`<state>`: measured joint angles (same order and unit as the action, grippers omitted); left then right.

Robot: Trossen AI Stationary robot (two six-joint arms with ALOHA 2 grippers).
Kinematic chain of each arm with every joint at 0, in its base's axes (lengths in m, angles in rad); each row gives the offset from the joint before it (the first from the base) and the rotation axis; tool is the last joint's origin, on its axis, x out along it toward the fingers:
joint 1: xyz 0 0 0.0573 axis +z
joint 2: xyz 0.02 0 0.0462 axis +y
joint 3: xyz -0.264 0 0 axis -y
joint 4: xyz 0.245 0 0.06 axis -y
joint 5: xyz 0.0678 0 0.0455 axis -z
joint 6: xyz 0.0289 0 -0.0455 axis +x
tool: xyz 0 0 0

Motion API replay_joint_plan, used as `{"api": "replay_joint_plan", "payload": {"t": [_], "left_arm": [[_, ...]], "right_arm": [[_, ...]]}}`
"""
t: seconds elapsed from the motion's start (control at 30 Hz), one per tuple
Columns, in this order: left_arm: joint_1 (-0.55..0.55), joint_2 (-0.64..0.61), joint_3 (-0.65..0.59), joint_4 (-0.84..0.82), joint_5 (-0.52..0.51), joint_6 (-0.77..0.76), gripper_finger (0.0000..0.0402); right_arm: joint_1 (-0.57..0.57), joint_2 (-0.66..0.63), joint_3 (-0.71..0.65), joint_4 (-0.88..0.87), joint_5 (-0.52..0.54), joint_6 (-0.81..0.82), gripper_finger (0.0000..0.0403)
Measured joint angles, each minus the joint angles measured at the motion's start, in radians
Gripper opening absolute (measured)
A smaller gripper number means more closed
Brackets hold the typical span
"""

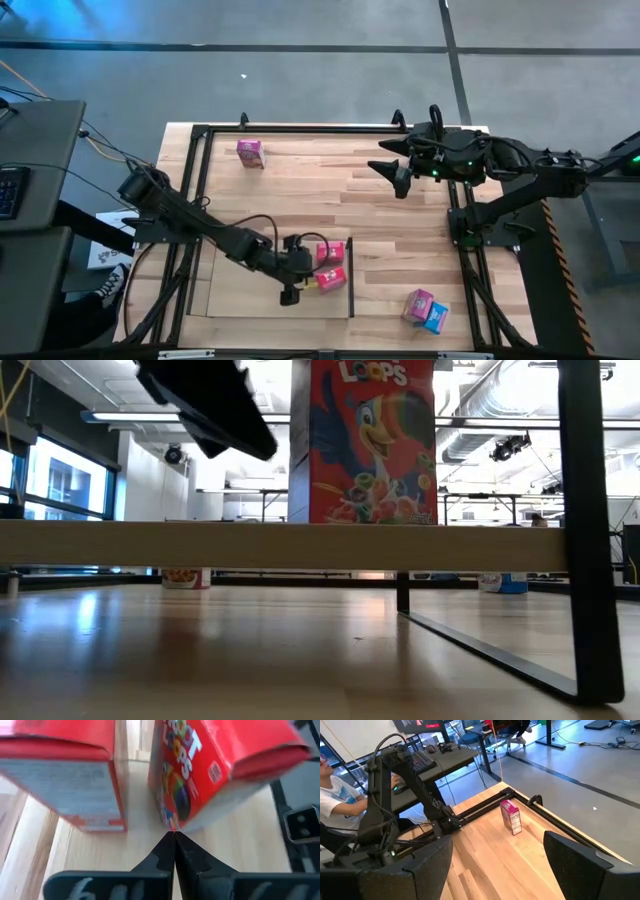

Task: Stack cereal on shelf
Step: Put the top blue cereal box on the shelf

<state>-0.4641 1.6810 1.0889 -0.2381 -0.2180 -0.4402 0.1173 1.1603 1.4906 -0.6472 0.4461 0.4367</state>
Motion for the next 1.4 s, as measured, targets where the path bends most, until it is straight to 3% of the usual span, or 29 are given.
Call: {"api": "replay_joint_plan", "payload": {"t": [0.23, 0.4, 0.6, 0.8, 0.9, 1.0, 1.17, 1.4], "left_arm": [[-0.023, -0.202, 0.0, -0.273, -0.032, -0.05, 0.0], [-0.033, -0.432, 0.0, -0.302, -0.07, 0.021, 0.0], [0.058, -0.726, -0.133, -0.159, -0.161, 0.16, 0.0], [0.268, -0.969, -0.376, 0.208, 0.02, 0.172, 0.0], [0.371, -1.025, -0.469, 0.308, 0.084, 0.132, 0.0], [0.454, -1.039, -0.511, 0.317, 0.134, 0.07, 0.0], [0.53, -1.022, -0.527, 0.317, 0.188, -0.002, 0.0], [0.571, -1.016, -0.529, 0.318, 0.188, -0.09, 0.0]], "right_arm": [[0.0, 0.0, 0.0, -0.007, 0.046, -0.004, 0.0302], [0.0, 0.0, 0.0, -0.012, 0.131, 0.033, 0.0302], [0.0, 0.0, 0.0, -0.051, 0.238, 0.144, 0.0302], [-0.025, 0.0, 0.0, -0.187, 0.32, 0.321, 0.0302], [-0.125, 0.0, 0.0, -0.361, 0.269, 0.489, 0.0302], [-0.304, 0.005, 0.0, -0.553, 0.156, 0.522, 0.0302], [-0.613, 0.042, -0.002, -0.673, -0.006, 0.255, 0.0302], [-0.864, 0.152, -0.002, -0.689, -0.038, -0.015, 0.0302]]}}
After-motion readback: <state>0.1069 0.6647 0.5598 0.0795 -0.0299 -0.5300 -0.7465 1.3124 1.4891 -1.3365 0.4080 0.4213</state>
